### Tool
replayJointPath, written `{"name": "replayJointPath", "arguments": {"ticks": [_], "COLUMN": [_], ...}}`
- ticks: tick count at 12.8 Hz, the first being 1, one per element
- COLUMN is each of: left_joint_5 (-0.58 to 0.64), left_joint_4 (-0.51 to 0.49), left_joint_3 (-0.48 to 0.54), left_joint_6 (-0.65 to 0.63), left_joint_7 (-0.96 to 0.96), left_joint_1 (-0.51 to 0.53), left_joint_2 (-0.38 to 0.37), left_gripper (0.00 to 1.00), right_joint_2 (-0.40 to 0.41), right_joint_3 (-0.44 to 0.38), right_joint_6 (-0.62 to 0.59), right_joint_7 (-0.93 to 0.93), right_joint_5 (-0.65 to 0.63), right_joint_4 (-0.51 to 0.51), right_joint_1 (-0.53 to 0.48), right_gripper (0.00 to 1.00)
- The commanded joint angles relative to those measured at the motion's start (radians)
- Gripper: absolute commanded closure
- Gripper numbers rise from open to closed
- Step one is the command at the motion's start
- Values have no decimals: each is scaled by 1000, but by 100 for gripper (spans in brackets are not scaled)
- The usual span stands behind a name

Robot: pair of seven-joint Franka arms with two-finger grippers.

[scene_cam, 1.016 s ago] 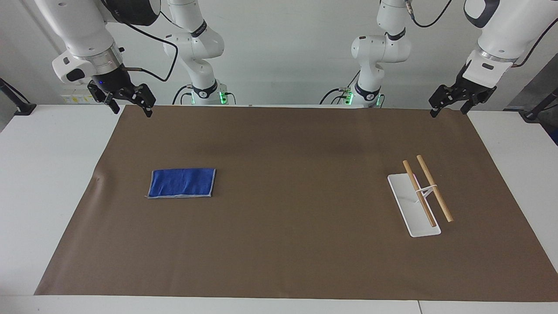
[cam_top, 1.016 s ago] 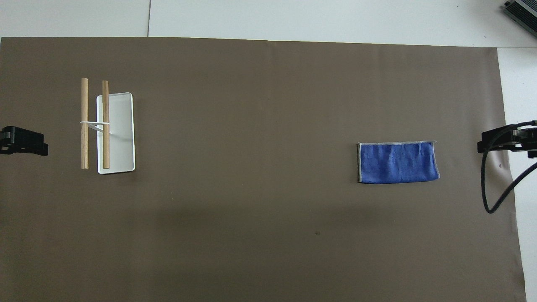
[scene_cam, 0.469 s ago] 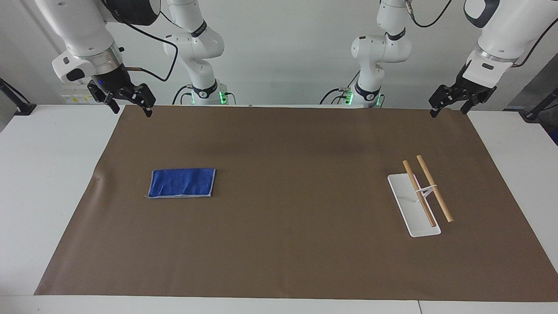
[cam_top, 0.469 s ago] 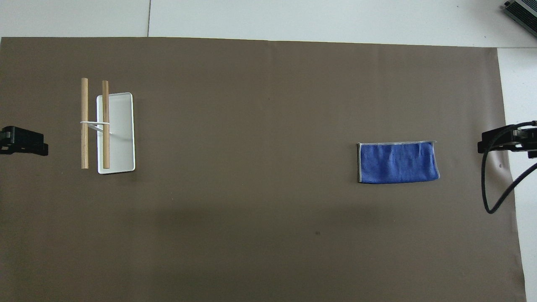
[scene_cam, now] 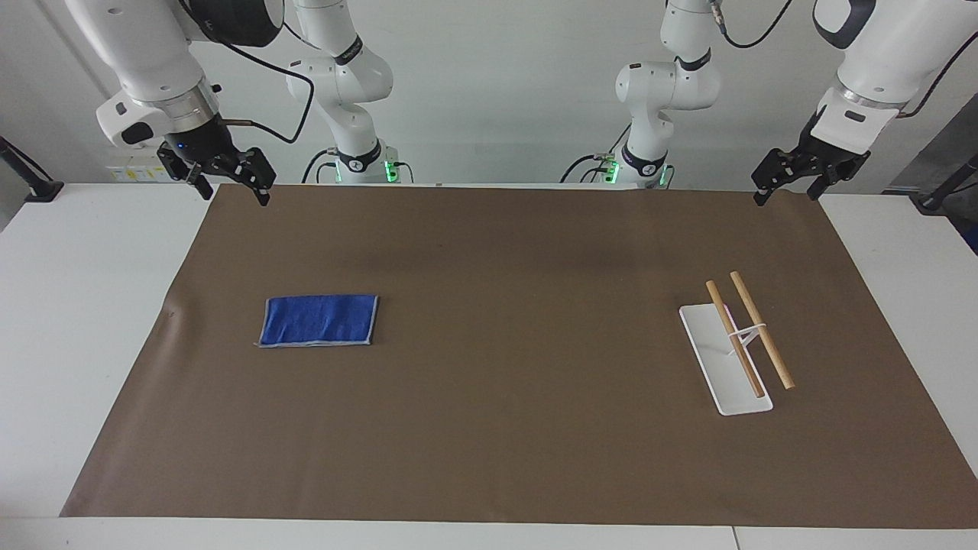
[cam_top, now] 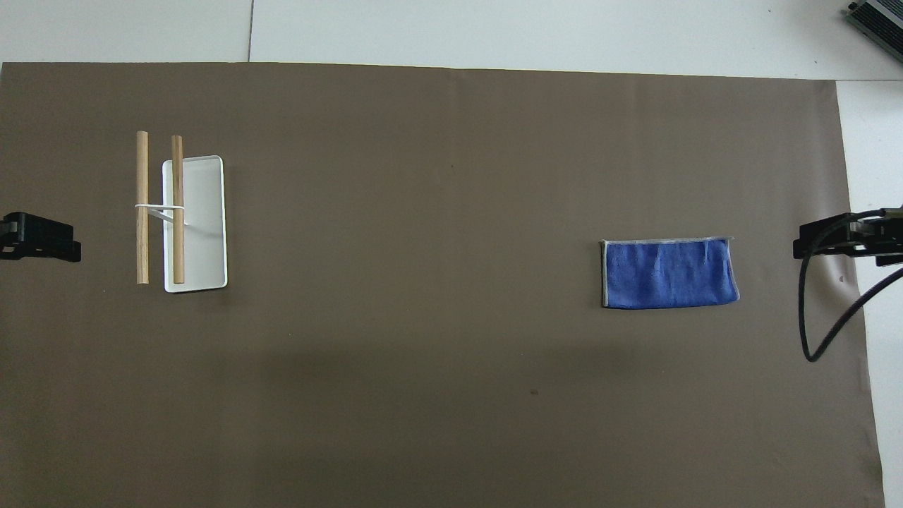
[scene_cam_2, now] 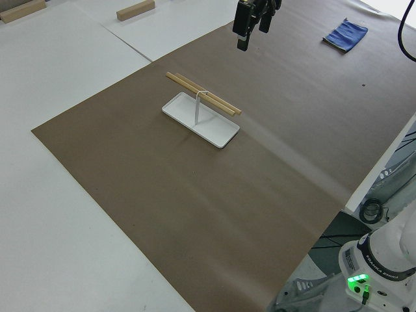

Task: Right arm passes towel to left arm to hang
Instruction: 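Reach the right gripper down to the blue towel's edge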

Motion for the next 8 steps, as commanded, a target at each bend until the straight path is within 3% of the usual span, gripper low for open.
{"name": "replayJointPath", "arguments": {"ticks": [1, 4, 8], "left_joint_5": [6, 6, 6], "left_joint_4": [-13, -13, -13], "left_joint_3": [0, 0, 0], "left_joint_6": [-12, -12, -12], "left_joint_7": [-9, -9, -9], "left_joint_1": [3, 3, 3], "left_joint_2": [-16, -16, -16], "left_gripper": [0, 0, 0], "right_joint_2": [-133, -104, -84], "right_joint_3": [6, 6, 5], "right_joint_6": [222, 285, 449], "right_joint_7": [-7, 3, 2], "right_joint_5": [-6, -5, -5], "right_joint_4": [-278, -326, -473], "right_joint_1": [37, 69, 76], "right_gripper": [0, 0, 0]}}
